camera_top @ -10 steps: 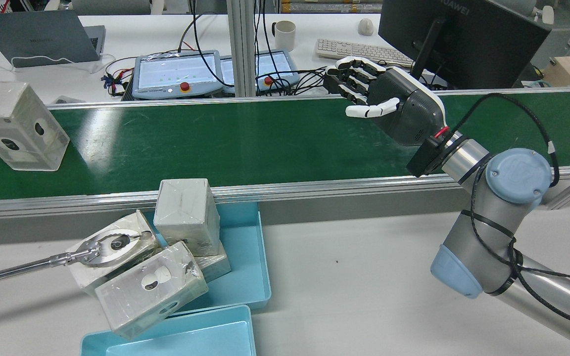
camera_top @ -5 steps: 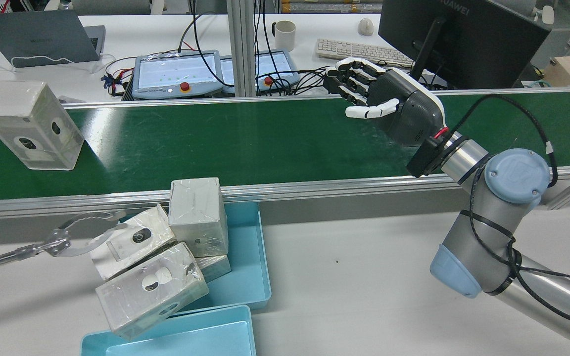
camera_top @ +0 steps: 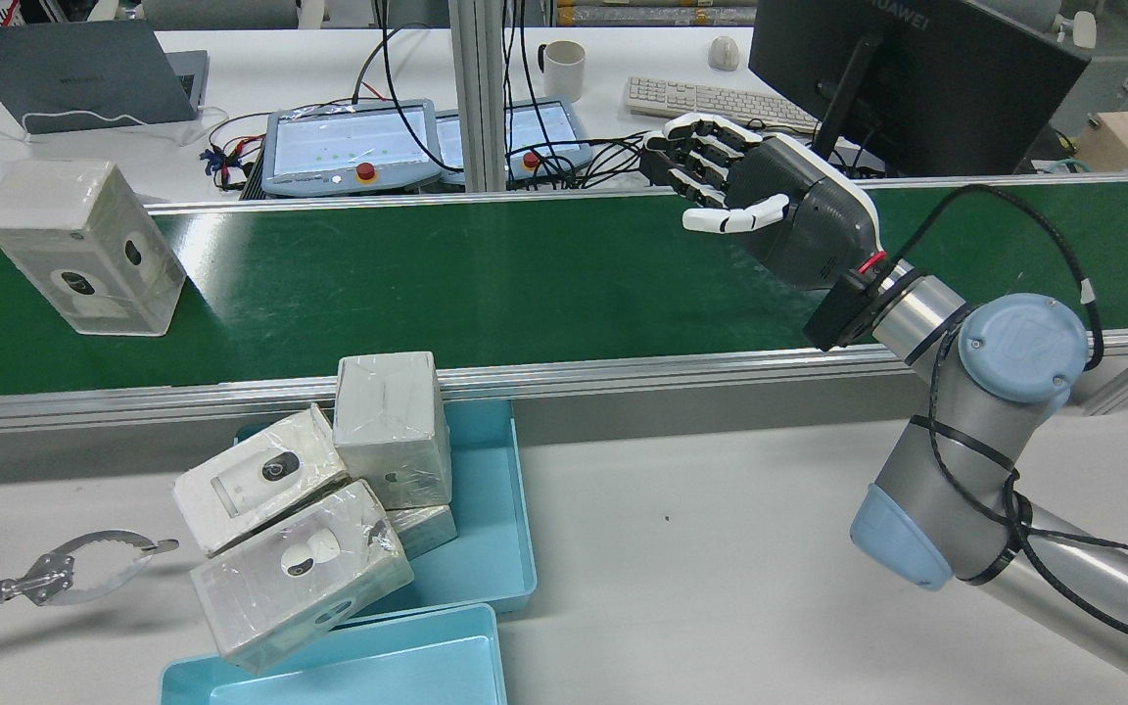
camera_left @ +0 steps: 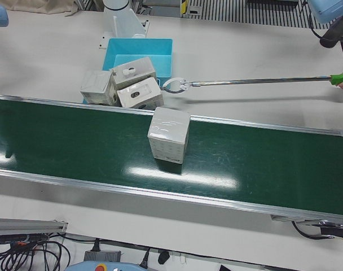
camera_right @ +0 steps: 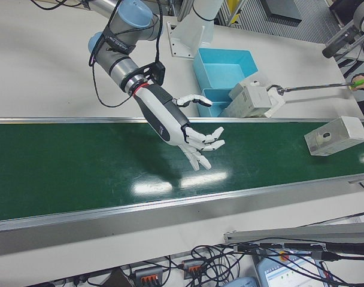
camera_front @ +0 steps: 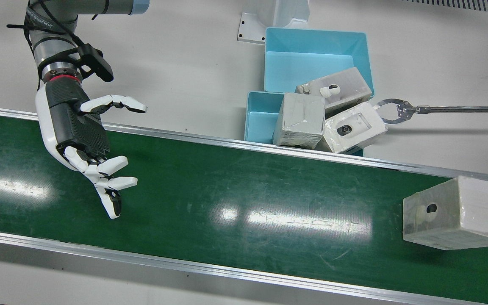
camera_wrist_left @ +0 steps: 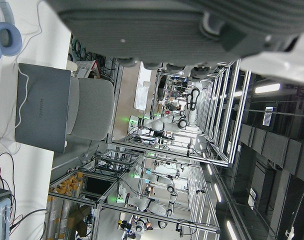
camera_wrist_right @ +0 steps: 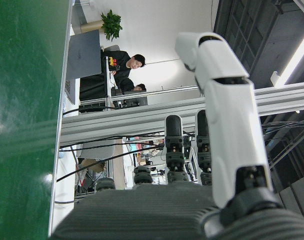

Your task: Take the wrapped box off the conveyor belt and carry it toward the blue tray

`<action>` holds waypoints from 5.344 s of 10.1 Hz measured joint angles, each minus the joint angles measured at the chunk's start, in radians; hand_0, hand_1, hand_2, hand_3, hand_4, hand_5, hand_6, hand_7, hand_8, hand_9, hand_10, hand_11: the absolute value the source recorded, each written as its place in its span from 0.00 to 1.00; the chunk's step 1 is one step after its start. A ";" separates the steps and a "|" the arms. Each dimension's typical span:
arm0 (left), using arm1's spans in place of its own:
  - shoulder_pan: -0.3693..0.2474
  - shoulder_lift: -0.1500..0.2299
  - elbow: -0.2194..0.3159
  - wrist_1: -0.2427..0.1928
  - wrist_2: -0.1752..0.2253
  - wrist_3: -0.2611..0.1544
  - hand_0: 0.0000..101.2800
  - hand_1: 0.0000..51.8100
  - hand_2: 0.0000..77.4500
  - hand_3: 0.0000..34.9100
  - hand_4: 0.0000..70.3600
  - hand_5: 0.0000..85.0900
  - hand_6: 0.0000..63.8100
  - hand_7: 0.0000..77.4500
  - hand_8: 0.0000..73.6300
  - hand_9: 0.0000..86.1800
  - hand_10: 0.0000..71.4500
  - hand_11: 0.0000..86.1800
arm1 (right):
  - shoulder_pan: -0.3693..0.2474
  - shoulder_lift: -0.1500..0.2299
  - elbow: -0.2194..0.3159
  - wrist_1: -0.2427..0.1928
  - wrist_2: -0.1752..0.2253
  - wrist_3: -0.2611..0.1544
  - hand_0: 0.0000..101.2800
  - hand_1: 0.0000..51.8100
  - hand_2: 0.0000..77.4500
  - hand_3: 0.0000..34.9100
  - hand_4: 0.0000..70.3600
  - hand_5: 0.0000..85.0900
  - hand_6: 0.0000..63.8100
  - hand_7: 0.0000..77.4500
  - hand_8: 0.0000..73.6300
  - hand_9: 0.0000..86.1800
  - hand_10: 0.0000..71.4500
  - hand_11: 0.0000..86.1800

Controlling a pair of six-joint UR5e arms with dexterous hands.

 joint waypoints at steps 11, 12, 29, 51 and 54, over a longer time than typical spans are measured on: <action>0.000 0.000 0.000 0.000 0.000 0.000 0.00 0.00 0.01 0.00 0.00 0.01 0.00 0.00 0.00 0.00 0.00 0.00 | 0.035 0.110 -0.032 -0.204 0.002 0.000 0.49 0.31 0.29 0.40 0.24 0.46 0.10 0.35 0.01 0.08 0.00 0.02; 0.000 0.000 0.000 0.000 0.000 0.000 0.00 0.00 0.01 0.00 0.00 0.01 0.00 0.00 0.00 0.00 0.00 0.00 | 0.033 0.113 -0.048 -0.163 0.003 -0.003 0.48 0.31 0.26 0.41 0.20 0.44 0.09 0.34 0.01 0.08 0.00 0.02; 0.000 0.000 0.000 0.000 0.000 0.000 0.00 0.00 0.01 0.00 0.00 0.01 0.00 0.00 0.00 0.00 0.00 0.00 | -0.007 0.119 -0.096 -0.117 0.002 -0.009 0.47 0.26 0.23 0.49 0.19 0.42 0.09 0.33 0.00 0.07 0.00 0.02; 0.000 0.000 0.000 0.000 0.000 0.000 0.00 0.00 0.01 0.00 0.00 0.01 0.00 0.00 0.00 0.00 0.00 0.00 | -0.021 0.118 -0.104 -0.111 0.000 -0.017 0.47 0.29 0.27 0.52 0.19 0.41 0.09 0.32 0.00 0.07 0.00 0.02; 0.000 0.000 0.000 0.000 0.000 0.000 0.00 0.00 0.01 0.00 0.00 0.01 0.00 0.00 0.00 0.00 0.00 0.00 | -0.030 0.118 -0.119 -0.109 0.000 -0.025 0.47 0.28 0.27 0.52 0.19 0.41 0.09 0.32 0.00 0.07 0.00 0.02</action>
